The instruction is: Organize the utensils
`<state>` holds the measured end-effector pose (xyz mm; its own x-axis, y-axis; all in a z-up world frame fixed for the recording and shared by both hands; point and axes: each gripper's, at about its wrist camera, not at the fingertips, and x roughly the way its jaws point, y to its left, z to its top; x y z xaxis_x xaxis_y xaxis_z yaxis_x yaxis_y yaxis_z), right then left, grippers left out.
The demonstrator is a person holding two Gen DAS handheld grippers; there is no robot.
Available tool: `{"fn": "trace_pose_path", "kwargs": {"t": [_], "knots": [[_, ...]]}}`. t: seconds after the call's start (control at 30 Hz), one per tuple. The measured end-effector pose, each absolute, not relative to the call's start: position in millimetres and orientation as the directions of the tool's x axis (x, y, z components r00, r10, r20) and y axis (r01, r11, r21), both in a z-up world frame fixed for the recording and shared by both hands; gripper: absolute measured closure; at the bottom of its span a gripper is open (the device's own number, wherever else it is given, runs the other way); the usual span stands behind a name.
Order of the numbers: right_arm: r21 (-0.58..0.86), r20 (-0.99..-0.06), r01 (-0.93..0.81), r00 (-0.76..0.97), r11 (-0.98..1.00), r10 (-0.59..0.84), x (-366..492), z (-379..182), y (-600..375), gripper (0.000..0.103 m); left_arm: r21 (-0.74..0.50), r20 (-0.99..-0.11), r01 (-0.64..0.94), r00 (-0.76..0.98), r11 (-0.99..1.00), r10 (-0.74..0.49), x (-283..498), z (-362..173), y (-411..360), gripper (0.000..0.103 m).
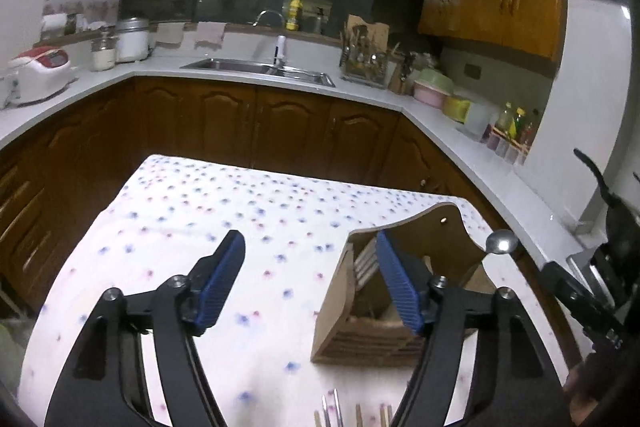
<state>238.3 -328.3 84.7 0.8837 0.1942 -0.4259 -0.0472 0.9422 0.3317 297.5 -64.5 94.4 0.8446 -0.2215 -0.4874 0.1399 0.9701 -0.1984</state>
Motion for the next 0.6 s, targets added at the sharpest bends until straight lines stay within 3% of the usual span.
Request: {"fn": "trace_pose_path", "kwargs": {"t": [0.07, 0.13, 0.6], "knots": [[0.334, -0.408, -0.041, 0.894, 0.942, 0.184, 225, 86, -331, 0.022, -0.214, -0.482, 0.125, 0.849, 0.969, -0.216, 286, 95, -55, 0.026], [0.346, -0.396, -0.033, 0.901, 0.938, 0.178, 209, 85, -335, 0.011, -0.223, -0.479, 0.114, 0.852, 0.968, -0.211, 275, 95, -49, 0.024], [0.415, -0.407, 0.007, 0.895, 0.910, 0.179, 133, 63, -344, 0.011, -0.287, -0.516, 0.080, 0.827, 0.955, -0.224, 196, 70, -19, 0.020]]}}
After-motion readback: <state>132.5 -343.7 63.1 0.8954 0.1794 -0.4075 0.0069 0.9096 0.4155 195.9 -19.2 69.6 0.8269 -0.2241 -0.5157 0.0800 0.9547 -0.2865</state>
